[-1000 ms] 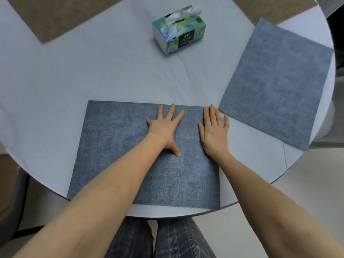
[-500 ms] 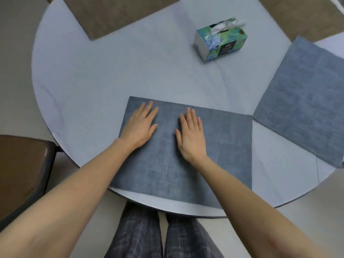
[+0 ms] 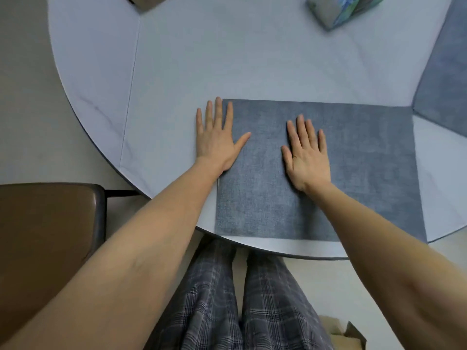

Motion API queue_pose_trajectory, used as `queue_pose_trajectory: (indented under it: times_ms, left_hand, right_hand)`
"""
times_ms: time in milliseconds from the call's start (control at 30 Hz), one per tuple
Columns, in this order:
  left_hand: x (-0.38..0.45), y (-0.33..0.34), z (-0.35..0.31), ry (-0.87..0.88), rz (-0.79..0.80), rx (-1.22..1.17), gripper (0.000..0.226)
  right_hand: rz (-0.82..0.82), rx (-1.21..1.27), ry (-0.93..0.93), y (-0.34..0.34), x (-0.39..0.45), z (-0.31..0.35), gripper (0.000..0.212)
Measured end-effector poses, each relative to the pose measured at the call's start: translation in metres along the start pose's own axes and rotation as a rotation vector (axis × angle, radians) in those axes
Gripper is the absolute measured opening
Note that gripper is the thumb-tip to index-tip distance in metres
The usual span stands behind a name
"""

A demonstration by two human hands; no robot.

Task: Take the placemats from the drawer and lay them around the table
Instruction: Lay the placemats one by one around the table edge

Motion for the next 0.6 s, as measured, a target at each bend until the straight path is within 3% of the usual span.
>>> queue_pose_trajectory:
  times_ms: [200,467,600]
  left_hand:
    - [-0.08,0.029,-0.013,0.423,-0.104,0.035,0.077]
    - [-0.094,0.041,-0.014,0.262,-0.089,-0.007,0.072]
    - [-0.106,0.033,-0.05,0.017,0.013,-0.027,0.077]
  right_hand:
    - [-0.042,0.013,0.088,0.002,-0.003,0.006,0.055]
    - [-0.151,0.056,0.178,0.01,-0.021,0.014,0.057]
    - [-0.103,0.045,0.073,0.017,-0.062,0.02,0.058]
Point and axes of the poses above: each hand's wrist, its own x-axis towards the middle knuckle, its own y-axis out of the palm, z = x × y, the point moved 3 cm from there along x, towards the middle knuckle, and after that the axes turned 11 degrees about -y, right-handed, at the moved point
